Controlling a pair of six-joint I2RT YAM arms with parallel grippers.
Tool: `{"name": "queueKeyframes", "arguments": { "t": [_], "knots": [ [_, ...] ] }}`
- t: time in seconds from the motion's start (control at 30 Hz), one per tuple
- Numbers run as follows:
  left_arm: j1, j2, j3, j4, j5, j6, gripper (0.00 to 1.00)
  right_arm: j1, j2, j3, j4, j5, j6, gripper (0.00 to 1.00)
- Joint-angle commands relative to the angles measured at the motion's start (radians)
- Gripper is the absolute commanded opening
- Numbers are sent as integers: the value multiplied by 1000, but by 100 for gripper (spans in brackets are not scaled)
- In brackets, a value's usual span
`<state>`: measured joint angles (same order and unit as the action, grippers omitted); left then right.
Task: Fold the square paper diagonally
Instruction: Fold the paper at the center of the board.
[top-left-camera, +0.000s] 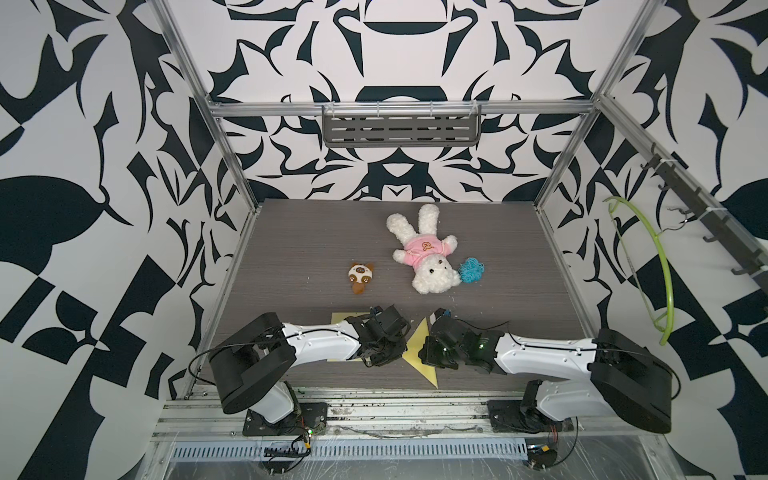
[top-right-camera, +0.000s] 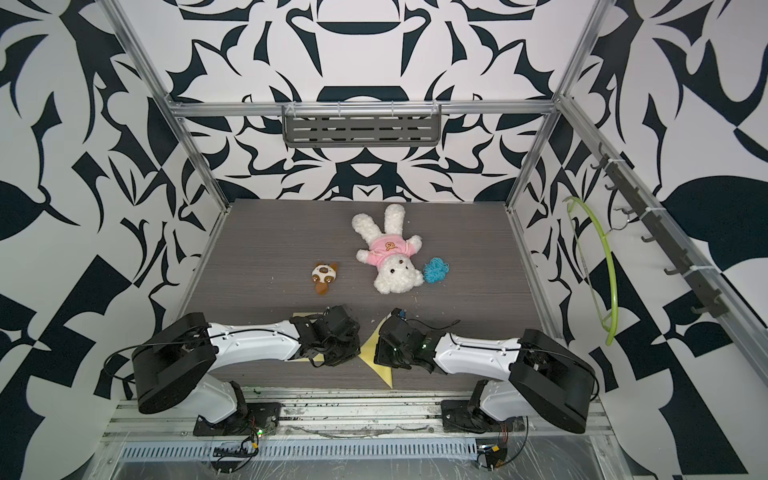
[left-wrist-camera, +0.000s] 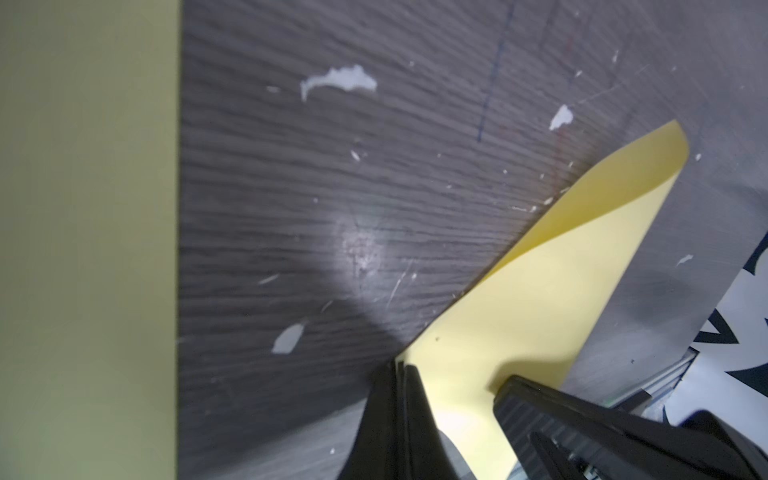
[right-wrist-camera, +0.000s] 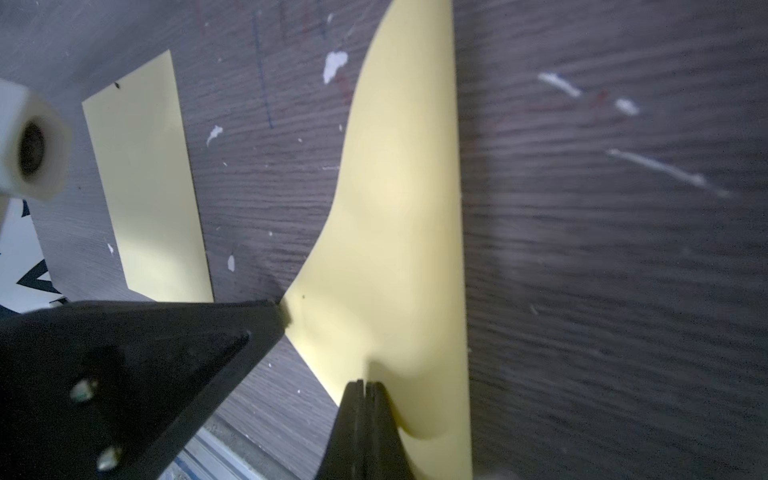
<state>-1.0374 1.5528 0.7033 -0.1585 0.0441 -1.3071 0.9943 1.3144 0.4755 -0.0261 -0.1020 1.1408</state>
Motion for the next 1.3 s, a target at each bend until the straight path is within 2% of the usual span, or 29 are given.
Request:
{"name": "queueKeyframes", "arguments": {
  "t": [0.0,0.67,0.8,0.97,1.13,1.27],
  "knots": [
    [0,61,-28,-126,-61,21,0,-6,-27,-22,-31,31,0,0],
    [-9,49,2,-169,-72,32,0,-18,-27,-113,-26,25,-20,0],
    [-8,-13,41,-163,-48,64,0,-19,-12,-123,-31,23,-36,0],
    [-3,-100,154,-208,-82,131,0,-19,-9,-137,-4,6,-45,0],
    [4,-58,132,-53,2,102,0,-19,-22,-141,-3,-5,-59,0],
    [2,15,122,-7,40,88,0,-17,-34,-141,-8,-4,-62,0]
  ]
}}
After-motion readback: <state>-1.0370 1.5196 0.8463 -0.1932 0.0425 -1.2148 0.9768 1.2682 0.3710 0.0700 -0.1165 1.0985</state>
